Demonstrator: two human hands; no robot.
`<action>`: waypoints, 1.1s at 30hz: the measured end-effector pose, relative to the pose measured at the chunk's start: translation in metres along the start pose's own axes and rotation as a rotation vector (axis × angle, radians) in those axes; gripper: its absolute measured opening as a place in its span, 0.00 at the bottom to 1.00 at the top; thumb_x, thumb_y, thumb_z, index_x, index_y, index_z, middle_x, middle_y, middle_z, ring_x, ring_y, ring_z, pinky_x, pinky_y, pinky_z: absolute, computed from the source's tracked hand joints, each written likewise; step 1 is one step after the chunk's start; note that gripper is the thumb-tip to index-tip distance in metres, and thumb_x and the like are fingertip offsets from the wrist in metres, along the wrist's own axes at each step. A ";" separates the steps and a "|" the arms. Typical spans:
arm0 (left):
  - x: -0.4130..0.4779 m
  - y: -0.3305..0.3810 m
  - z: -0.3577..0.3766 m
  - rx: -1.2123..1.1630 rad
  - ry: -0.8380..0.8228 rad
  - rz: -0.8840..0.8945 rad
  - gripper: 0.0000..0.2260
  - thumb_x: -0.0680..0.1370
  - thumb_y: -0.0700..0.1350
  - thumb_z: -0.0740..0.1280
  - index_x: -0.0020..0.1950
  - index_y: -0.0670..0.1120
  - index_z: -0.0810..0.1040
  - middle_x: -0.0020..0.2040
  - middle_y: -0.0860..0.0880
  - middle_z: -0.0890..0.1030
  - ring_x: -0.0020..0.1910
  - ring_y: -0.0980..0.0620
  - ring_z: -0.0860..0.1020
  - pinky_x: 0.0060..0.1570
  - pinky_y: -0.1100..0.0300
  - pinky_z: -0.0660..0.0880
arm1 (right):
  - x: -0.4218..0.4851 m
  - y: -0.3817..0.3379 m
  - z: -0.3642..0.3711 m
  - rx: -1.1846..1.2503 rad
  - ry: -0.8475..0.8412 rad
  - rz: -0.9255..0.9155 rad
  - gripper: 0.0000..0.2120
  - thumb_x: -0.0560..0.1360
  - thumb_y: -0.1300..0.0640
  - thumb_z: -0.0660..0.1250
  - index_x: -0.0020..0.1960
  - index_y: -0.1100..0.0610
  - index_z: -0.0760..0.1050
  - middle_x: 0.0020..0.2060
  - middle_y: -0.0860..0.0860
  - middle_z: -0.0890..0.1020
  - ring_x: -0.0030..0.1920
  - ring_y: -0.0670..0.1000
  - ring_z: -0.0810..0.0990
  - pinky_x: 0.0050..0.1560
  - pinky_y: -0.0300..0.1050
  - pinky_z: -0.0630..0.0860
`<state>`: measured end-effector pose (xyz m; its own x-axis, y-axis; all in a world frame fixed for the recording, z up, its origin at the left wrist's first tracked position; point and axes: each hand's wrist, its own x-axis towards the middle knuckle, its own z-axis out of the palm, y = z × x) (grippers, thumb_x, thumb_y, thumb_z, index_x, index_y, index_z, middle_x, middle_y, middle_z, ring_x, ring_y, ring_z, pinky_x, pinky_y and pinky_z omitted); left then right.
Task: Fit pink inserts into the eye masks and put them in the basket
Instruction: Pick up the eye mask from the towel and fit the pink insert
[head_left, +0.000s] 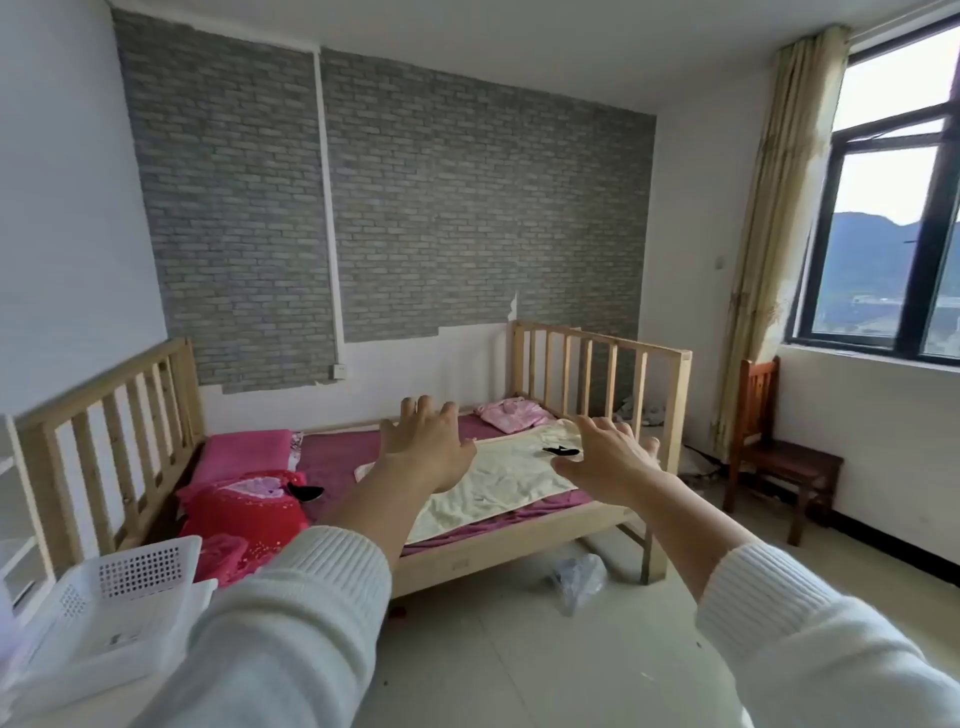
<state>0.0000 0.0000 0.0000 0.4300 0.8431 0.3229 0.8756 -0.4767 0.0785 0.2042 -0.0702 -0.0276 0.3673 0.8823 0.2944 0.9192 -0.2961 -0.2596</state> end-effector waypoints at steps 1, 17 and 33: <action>0.004 0.001 0.003 0.007 -0.008 -0.002 0.24 0.79 0.56 0.57 0.73 0.47 0.64 0.72 0.43 0.66 0.71 0.42 0.61 0.66 0.42 0.66 | 0.002 0.002 0.001 -0.005 -0.002 0.008 0.35 0.72 0.38 0.61 0.74 0.51 0.57 0.72 0.53 0.66 0.72 0.58 0.60 0.69 0.70 0.53; 0.224 0.079 0.102 -0.070 -0.020 0.019 0.22 0.78 0.54 0.58 0.71 0.48 0.66 0.69 0.44 0.69 0.69 0.43 0.65 0.62 0.46 0.71 | 0.215 0.115 0.041 -0.042 0.035 0.002 0.33 0.73 0.39 0.63 0.72 0.51 0.59 0.69 0.54 0.69 0.70 0.58 0.64 0.68 0.69 0.56; 0.518 0.145 0.260 -0.097 -0.098 0.040 0.30 0.77 0.54 0.59 0.77 0.49 0.55 0.76 0.43 0.62 0.74 0.41 0.58 0.66 0.42 0.66 | 0.492 0.237 0.148 -0.053 -0.032 0.064 0.34 0.73 0.39 0.62 0.73 0.53 0.58 0.71 0.54 0.67 0.71 0.58 0.62 0.67 0.69 0.57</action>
<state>0.4069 0.4326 -0.0668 0.4879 0.8409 0.2342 0.8340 -0.5282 0.1594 0.5817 0.3475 -0.0803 0.4214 0.8719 0.2495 0.9006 -0.3701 -0.2278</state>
